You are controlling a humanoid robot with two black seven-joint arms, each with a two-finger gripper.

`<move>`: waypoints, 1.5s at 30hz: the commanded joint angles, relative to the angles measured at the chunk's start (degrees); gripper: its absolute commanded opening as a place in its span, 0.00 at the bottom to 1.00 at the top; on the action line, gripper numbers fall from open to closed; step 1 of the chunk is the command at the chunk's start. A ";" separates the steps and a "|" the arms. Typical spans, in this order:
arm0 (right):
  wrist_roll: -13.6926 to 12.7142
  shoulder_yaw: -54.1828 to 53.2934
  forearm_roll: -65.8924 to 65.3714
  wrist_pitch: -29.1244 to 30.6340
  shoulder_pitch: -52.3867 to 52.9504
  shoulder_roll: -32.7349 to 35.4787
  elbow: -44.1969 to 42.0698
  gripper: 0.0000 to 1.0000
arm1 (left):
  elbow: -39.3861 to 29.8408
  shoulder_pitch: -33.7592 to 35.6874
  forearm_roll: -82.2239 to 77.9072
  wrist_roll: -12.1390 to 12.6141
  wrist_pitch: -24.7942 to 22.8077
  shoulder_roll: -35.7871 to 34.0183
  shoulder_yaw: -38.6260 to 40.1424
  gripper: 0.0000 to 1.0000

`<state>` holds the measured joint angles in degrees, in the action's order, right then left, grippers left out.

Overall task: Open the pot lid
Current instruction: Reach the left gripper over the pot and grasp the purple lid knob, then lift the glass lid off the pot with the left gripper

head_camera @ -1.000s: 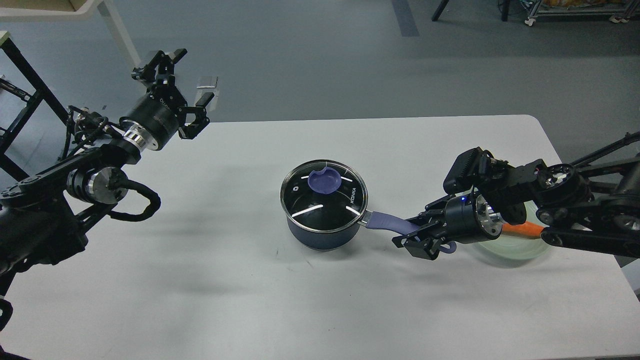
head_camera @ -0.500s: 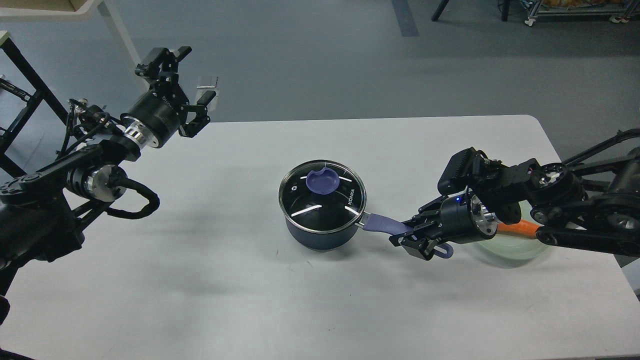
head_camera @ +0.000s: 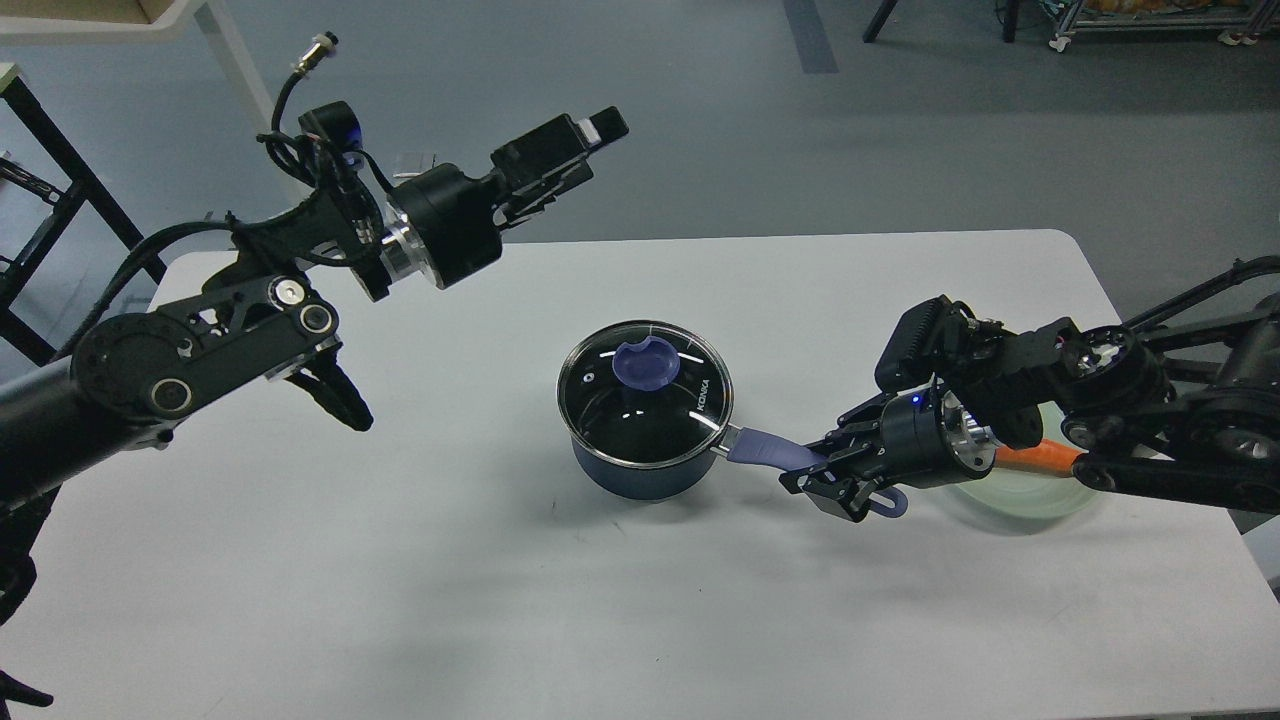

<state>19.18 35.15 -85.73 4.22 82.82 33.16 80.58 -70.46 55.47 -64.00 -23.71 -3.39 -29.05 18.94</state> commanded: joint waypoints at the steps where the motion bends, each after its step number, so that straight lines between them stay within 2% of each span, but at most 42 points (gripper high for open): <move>1: 0.07 -0.08 -0.13 0.00 0.50 -0.03 0.54 0.23 | -1.44 -0.09 -17.25 0.16 1.37 1.71 -0.39 0.99; 4: 0.07 -0.08 -0.14 0.00 0.94 -0.12 0.28 0.23 | -1.08 -0.18 -27.37 0.24 2.07 2.51 -3.20 0.98; 11: 0.07 -0.17 -0.14 0.00 0.86 -0.73 0.28 0.23 | 0.58 1.75 -42.25 0.68 7.61 2.95 -13.66 0.98; 16: 0.07 -0.25 -0.22 0.00 0.59 -1.17 0.28 0.23 | 5.06 2.01 -45.68 1.12 11.21 5.58 -17.09 0.98; 19: 0.07 -0.08 -0.22 0.00 0.59 -1.17 0.28 0.23 | 7.52 2.01 -46.04 1.74 11.66 6.99 -17.54 0.98; 27: 0.07 -0.17 -0.22 0.00 0.77 -1.17 0.28 0.23 | 10.69 1.66 -45.95 1.47 12.70 7.61 -19.64 0.98; 33: 0.07 -0.25 -0.22 0.00 0.77 -1.44 0.19 0.23 | 10.96 1.40 -45.60 1.12 15.78 7.34 -23.34 0.88; 41: 0.07 -0.17 -0.22 0.00 0.68 -1.35 0.19 0.23 | 10.96 1.93 -45.25 1.21 15.96 7.17 -23.16 0.51; 45: 0.07 -0.17 -0.22 0.00 0.68 -1.35 0.19 0.23 | 10.96 2.10 -45.16 1.12 15.96 6.99 -22.72 0.43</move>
<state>19.27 34.94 -85.97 4.22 83.56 31.79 80.78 -59.46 57.38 -109.25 -22.53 12.57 -21.89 -4.16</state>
